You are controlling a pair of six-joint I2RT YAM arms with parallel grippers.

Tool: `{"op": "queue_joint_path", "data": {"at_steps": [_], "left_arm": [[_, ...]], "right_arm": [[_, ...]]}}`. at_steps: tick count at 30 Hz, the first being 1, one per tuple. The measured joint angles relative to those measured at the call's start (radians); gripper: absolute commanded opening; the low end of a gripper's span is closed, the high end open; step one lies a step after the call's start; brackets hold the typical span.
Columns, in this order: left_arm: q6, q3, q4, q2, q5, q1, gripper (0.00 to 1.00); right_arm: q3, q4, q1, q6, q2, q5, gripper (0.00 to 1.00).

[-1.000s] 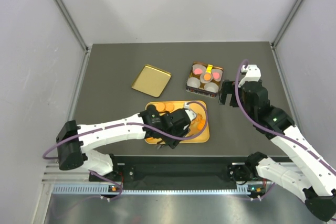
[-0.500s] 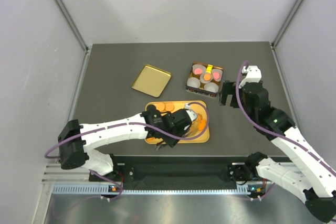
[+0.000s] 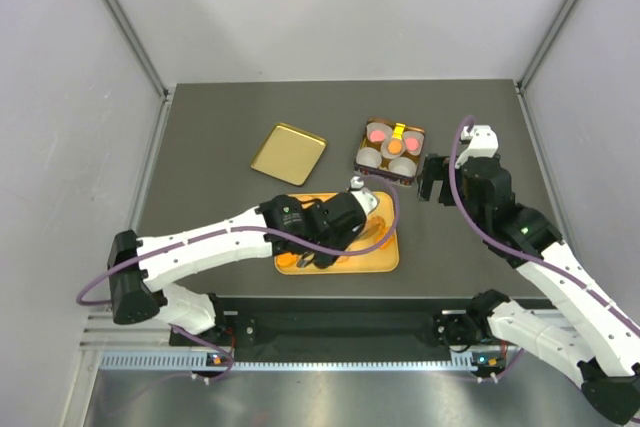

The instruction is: Pack the cookies

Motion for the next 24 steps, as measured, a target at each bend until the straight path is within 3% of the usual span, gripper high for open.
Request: {"op": "queue_joint_path", "data": {"at_steps": [6, 16, 24], "left_arm": [[0.024, 0.146, 0.009, 0.050, -0.040, 0.040, 0.24], [0.092, 0.414, 0.142, 0.343, -0.068, 0.131, 0.24], [0.123, 0.528, 0.185, 0.518, -0.062, 0.183, 0.24]], "right_arm": [[0.000, 0.000, 0.000, 0.000, -0.005, 0.001, 1.00], [0.001, -0.006, 0.000, 0.000, -0.033, 0.005, 1.00], [0.001, -0.024, 0.000, 0.000, -0.069, 0.007, 1.00]]}}
